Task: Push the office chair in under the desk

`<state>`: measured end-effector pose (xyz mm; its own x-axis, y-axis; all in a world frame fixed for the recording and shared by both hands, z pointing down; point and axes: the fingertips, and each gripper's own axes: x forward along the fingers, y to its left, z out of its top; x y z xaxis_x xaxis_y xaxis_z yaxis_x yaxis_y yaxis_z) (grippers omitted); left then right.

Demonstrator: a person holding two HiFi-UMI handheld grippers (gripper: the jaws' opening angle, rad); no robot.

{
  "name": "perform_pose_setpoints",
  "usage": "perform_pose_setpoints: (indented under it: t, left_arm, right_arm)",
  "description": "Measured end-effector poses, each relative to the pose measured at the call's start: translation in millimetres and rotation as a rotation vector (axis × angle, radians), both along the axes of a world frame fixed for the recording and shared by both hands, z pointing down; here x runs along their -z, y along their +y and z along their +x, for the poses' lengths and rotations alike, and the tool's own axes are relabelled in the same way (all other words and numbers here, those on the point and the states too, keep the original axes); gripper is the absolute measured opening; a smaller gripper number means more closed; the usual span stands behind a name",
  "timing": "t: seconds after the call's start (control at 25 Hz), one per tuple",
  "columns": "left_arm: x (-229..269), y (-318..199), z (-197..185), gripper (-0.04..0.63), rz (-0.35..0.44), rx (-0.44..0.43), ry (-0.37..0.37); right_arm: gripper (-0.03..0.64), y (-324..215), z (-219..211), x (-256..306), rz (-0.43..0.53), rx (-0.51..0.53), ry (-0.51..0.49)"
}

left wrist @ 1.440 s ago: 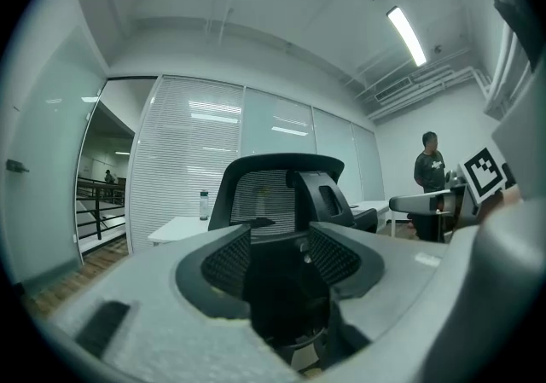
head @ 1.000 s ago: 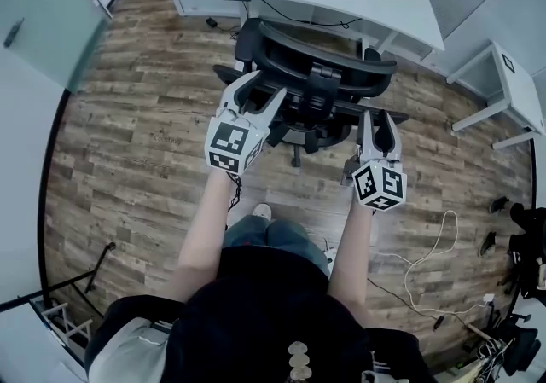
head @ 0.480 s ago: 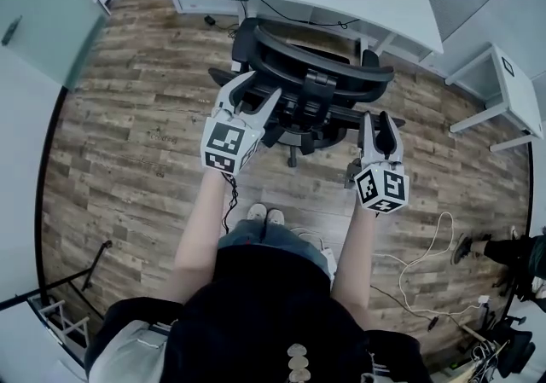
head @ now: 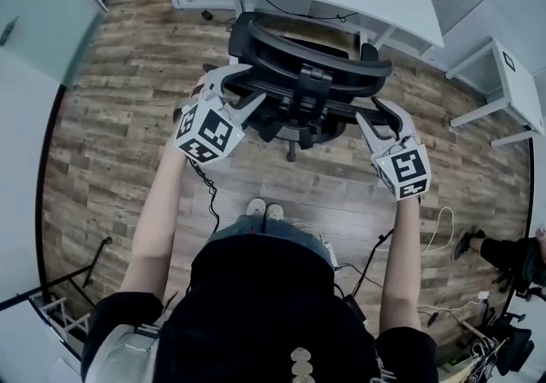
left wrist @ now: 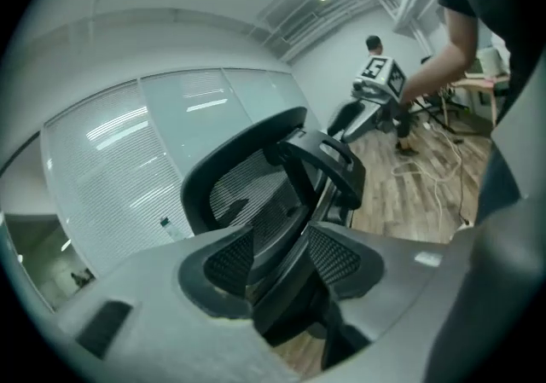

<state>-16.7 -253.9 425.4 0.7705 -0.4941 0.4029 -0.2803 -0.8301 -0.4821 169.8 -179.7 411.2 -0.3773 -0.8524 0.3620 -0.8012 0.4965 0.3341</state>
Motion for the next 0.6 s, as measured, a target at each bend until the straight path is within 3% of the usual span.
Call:
perform_pose_setpoints:
  t: [0.12,0.28,0.4,0.6]
  left_arm:
    - [-14.8,6.2,4.9,0.210,0.081,-0.091,-0.187]
    - [-37.5,4.4,9.9,0.185,0.212,-0.163,-0.396]
    - [-50.8,2.1,13.2,0.156,0.247,-0.202,-0.487]
    - [-60.4,-0.9,13.0,0.158,0.261,-0.233,-0.606]
  right_arm:
    - [0.156,1.6,-12.9,-15.6,-0.094,0.127,0.171]
    - [0.166,0.6,-18.8,-44.5,-0.198,0.265,0.471]
    - [0.175,-2.5,-21.1,-61.2,-0.259,0.338,0.622]
    - [0.179,-11.7,-25.8,-83.9,-0.342,0.420,0.748]
